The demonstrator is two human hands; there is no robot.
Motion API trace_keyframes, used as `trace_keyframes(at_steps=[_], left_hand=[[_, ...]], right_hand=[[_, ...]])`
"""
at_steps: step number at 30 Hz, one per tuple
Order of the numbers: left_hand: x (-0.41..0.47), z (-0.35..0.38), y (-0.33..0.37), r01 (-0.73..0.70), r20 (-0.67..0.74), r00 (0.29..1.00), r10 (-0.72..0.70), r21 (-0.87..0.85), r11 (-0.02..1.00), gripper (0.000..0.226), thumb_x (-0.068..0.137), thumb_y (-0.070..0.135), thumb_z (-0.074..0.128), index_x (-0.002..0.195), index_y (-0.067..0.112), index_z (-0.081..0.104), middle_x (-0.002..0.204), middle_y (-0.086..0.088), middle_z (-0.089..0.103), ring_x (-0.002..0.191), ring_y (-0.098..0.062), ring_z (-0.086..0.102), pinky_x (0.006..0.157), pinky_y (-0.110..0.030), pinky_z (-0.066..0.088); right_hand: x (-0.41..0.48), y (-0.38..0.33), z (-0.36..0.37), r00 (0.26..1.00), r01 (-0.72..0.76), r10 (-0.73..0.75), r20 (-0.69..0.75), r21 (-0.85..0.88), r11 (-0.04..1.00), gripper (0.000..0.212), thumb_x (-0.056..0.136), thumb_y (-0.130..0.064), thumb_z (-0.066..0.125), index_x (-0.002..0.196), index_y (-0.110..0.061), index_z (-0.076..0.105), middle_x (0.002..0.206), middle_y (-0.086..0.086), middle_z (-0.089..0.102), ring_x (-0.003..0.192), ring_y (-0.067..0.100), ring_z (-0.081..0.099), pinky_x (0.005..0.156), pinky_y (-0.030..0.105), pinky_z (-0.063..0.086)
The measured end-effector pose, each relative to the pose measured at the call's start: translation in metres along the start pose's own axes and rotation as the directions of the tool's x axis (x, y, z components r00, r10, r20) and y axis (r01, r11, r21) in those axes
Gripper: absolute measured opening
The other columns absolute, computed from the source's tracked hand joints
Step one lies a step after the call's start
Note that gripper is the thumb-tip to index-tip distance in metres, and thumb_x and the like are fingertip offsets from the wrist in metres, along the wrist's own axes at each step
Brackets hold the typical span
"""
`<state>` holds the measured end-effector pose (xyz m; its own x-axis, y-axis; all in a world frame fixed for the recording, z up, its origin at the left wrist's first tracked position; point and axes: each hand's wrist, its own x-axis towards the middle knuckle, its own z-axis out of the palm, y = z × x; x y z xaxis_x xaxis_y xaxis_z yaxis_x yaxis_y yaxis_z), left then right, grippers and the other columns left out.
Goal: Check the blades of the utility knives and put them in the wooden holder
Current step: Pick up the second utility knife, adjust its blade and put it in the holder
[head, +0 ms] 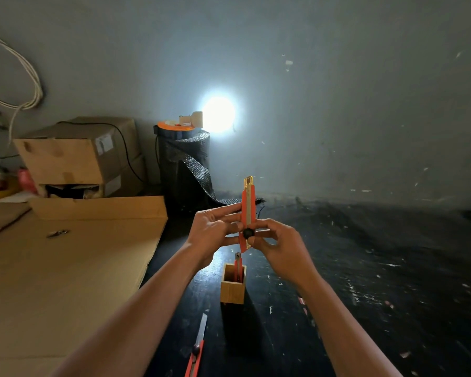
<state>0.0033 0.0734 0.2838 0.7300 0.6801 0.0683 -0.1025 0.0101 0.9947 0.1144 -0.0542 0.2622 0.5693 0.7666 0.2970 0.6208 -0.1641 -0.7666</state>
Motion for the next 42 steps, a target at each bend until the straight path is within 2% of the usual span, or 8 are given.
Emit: trace_keyframes(at_steps=[4, 10, 15, 21, 26, 30, 36, 42], left_hand=[[0.002, 0.001, 0.002, -0.042, -0.002, 0.999, 0.043, 0.051, 0.998, 0.039, 0.091, -0.012, 0.065, 0.123, 0.009, 0.071, 0.087, 0.008, 0.082, 0.076, -0.009, 0.079, 0.055, -0.018, 0.058], [0.004, 0.003, 0.003, -0.050, -0.010, 0.999, 0.051, 0.057, 0.997, 0.039, 0.091, -0.011, 0.066, 0.125, 0.007, 0.071, 0.086, 0.009, 0.082, 0.076, -0.010, 0.080, 0.055, -0.020, 0.059], [0.004, 0.005, 0.005, -0.042, -0.014, 0.999, 0.042, 0.045, 0.998, 0.041, 0.091, -0.013, 0.064, 0.125, 0.009, 0.070, 0.082, 0.012, 0.081, 0.072, -0.006, 0.079, 0.053, -0.017, 0.057], [0.007, 0.006, 0.005, -0.038, -0.028, 0.999, 0.040, 0.065, 0.997, 0.038, 0.091, -0.008, 0.067, 0.125, 0.009, 0.071, 0.083, 0.014, 0.080, 0.072, -0.004, 0.078, 0.053, -0.017, 0.057], [0.008, 0.004, 0.004, -0.035, -0.041, 0.998, 0.038, 0.064, 0.997, 0.039, 0.092, -0.010, 0.065, 0.126, 0.008, 0.070, 0.086, 0.012, 0.080, 0.073, -0.006, 0.079, 0.053, -0.018, 0.058], [0.008, 0.004, 0.004, -0.030, -0.027, 0.999, 0.031, 0.050, 0.998, 0.041, 0.091, -0.012, 0.065, 0.127, 0.008, 0.069, 0.083, 0.012, 0.081, 0.073, -0.008, 0.079, 0.053, -0.018, 0.058], [0.008, 0.000, -0.001, -0.025, -0.022, 0.999, 0.025, 0.034, 0.999, 0.042, 0.091, -0.014, 0.063, 0.126, 0.009, 0.070, 0.088, 0.008, 0.081, 0.077, -0.011, 0.080, 0.056, -0.022, 0.060], [0.013, -0.004, -0.005, -0.023, -0.017, 1.000, 0.023, 0.016, 1.000, 0.040, 0.091, -0.012, 0.064, 0.124, 0.010, 0.071, 0.087, 0.008, 0.082, 0.077, -0.011, 0.080, 0.055, -0.020, 0.059]], right_hand=[[0.000, 0.000, 0.004, 0.999, 0.006, -0.006, -0.038, 0.011, 1.000, 0.026, 0.091, -0.028, 0.068, 0.117, -0.033, 0.065, 0.119, -0.013, 0.069, 0.102, 0.003, 0.062, 0.090, 0.024, 0.048], [0.000, -0.004, 0.005, 0.997, 0.010, -0.009, -0.072, 0.012, 1.000, 0.021, 0.088, -0.036, 0.069, 0.102, -0.037, 0.053, 0.100, -0.025, 0.058, 0.083, -0.007, 0.056, 0.071, 0.004, 0.035], [-0.001, -0.005, 0.005, 0.997, 0.059, -0.059, -0.053, 0.012, 0.998, 0.033, 0.092, -0.030, 0.068, 0.116, -0.043, 0.050, 0.105, -0.029, 0.054, 0.088, -0.009, 0.055, 0.067, 0.001, 0.039], [0.002, -0.003, 0.006, 0.996, 0.040, -0.039, -0.075, 0.017, 0.999, 0.021, 0.090, -0.031, 0.069, 0.105, -0.036, 0.055, 0.101, -0.024, 0.060, 0.084, -0.009, 0.056, 0.073, 0.003, 0.036], [0.003, 0.001, 0.006, 0.994, 0.085, -0.084, -0.073, 0.015, 0.996, 0.029, 0.091, -0.029, 0.068, 0.117, -0.037, 0.058, 0.109, -0.023, 0.062, 0.086, -0.012, 0.056, 0.071, 0.000, 0.039], [0.005, 0.003, 0.007, 0.994, 0.073, -0.070, -0.079, 0.033, 0.997, 0.021, 0.090, -0.028, 0.069, 0.105, -0.036, 0.057, 0.100, -0.025, 0.062, 0.088, -0.006, 0.059, 0.071, 0.005, 0.041], [0.006, 0.004, 0.013, 0.994, 0.078, -0.074, -0.085, 0.042, 0.996, 0.028, 0.088, -0.031, 0.071, 0.110, -0.036, 0.055, 0.098, -0.029, 0.058, 0.082, -0.011, 0.058, 0.058, 0.003, 0.043], [0.011, 0.007, 0.019, 0.996, 0.074, -0.072, -0.062, 0.035, 0.997, 0.022, 0.089, -0.029, 0.070, 0.105, -0.038, 0.057, 0.098, -0.030, 0.059, 0.086, -0.010, 0.059, 0.068, 0.008, 0.041]])
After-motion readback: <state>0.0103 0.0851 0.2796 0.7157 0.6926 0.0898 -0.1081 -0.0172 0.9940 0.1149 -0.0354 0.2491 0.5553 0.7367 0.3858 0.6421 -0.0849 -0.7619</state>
